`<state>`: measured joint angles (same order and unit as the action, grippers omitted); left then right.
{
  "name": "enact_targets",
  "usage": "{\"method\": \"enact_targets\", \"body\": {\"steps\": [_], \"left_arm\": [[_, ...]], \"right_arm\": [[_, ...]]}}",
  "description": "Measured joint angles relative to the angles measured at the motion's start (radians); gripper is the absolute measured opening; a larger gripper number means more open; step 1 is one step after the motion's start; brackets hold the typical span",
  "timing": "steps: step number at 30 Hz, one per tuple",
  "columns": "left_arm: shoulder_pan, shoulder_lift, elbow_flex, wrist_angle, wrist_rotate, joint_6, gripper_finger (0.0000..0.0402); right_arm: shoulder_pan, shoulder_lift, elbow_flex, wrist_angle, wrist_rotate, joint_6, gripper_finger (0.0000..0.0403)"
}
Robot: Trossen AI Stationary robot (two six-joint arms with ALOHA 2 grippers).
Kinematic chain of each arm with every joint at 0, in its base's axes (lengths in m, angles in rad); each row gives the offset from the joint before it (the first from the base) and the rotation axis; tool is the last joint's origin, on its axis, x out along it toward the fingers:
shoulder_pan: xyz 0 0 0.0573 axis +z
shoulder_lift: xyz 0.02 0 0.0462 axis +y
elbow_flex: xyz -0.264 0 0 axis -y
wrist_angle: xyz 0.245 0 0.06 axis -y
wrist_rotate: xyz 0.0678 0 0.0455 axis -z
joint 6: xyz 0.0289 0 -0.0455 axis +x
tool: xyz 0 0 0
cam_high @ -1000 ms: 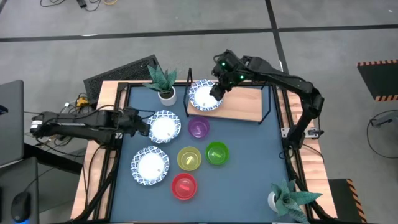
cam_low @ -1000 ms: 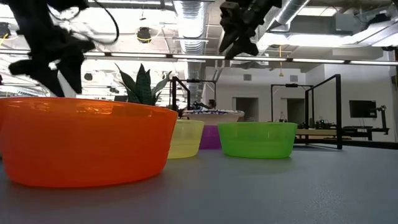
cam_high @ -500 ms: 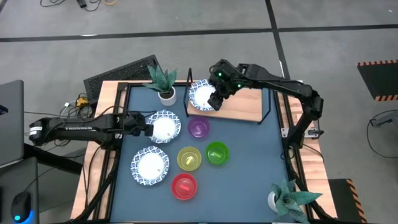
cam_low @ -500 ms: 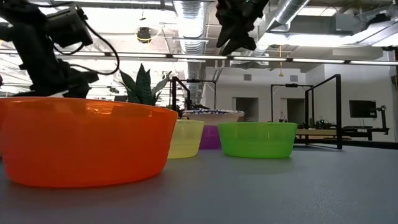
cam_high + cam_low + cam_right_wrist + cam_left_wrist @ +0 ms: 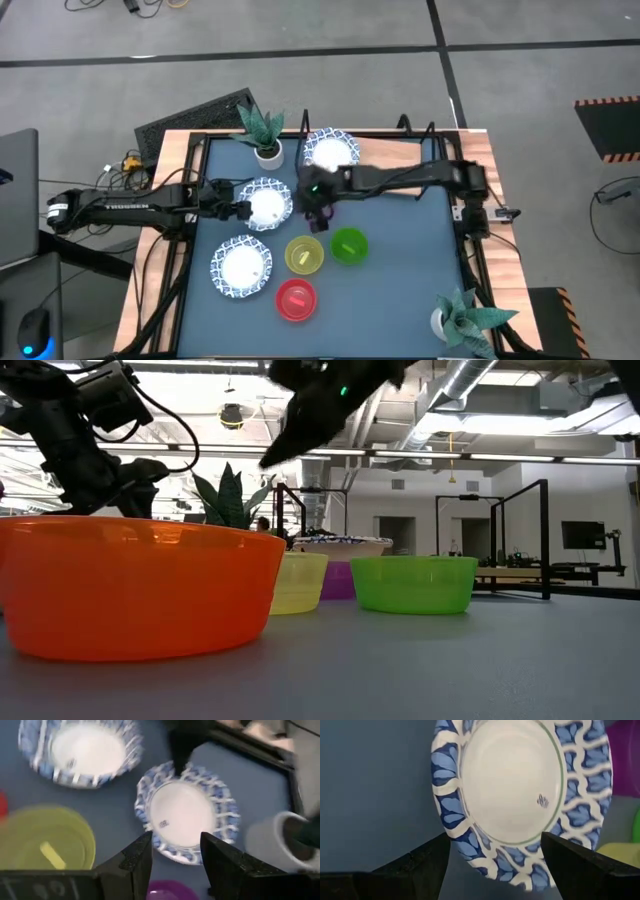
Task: Place and stack bowls onto a shelf
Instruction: Stack the white bowl on top of the white bowl on the shelf
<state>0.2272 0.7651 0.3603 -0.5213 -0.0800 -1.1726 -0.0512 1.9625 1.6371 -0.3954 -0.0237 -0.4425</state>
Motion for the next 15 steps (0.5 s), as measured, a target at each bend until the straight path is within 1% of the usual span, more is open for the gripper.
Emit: {"method": "enact_targets", "body": {"steps": [4, 9, 15], "left_arm": [[0.000, 0.000, 0.000, 0.000, 0.009, -0.001, 0.0295], [0.000, 0.000, 0.000, -0.001, 0.008, 0.001, 0.0295], [0.000, 0.000, 0.001, 0.003, 0.006, 0.001, 0.0295]], "right_arm": [[0.022, 0.123, 0.058, -0.037, 0.000, -0.145, 0.0189], [0.032, 0.205, 0.116, -0.026, 0.000, -0.281, 0.0189], [0.027, 0.293, 0.186, -0.049, 0.014, -0.343, 0.0189]]}}
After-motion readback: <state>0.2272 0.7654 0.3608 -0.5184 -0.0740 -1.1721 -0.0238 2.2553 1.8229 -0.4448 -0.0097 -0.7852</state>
